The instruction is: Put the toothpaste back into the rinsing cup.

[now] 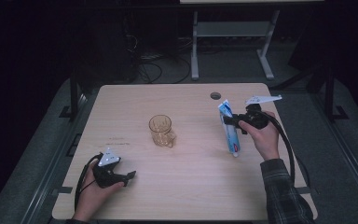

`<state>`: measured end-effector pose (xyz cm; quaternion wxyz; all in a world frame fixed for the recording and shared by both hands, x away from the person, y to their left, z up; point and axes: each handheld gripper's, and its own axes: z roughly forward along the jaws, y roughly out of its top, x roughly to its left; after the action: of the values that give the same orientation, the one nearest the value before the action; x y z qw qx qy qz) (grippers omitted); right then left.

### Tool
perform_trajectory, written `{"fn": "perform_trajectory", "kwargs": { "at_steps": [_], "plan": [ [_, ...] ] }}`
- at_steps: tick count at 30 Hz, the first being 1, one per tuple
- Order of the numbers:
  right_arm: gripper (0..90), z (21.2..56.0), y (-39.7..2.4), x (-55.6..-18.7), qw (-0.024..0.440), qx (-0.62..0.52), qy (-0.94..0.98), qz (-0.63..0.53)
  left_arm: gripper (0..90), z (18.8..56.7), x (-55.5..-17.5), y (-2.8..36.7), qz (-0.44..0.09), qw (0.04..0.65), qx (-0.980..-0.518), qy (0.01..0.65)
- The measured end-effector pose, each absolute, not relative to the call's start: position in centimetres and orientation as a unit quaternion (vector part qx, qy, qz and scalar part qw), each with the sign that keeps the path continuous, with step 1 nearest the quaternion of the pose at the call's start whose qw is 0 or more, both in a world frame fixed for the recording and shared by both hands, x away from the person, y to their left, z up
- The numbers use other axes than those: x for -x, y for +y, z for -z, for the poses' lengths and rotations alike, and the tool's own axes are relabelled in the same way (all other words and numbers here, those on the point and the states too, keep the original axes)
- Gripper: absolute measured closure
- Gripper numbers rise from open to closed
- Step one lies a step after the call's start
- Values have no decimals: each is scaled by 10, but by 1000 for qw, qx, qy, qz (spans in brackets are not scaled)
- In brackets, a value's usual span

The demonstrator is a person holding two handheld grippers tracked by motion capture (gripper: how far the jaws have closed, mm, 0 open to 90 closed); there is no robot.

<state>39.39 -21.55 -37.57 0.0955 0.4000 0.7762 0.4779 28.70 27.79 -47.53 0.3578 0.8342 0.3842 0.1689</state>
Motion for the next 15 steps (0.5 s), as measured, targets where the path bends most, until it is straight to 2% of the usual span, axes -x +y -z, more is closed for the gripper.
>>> {"fn": "perform_trajectory", "kwargs": {
  "at_steps": [15],
  "plan": [
    [726,369,-219,-385,117,-385,753,-520,135,475,-287,278,-169,358,-834,384]
  ]
}}
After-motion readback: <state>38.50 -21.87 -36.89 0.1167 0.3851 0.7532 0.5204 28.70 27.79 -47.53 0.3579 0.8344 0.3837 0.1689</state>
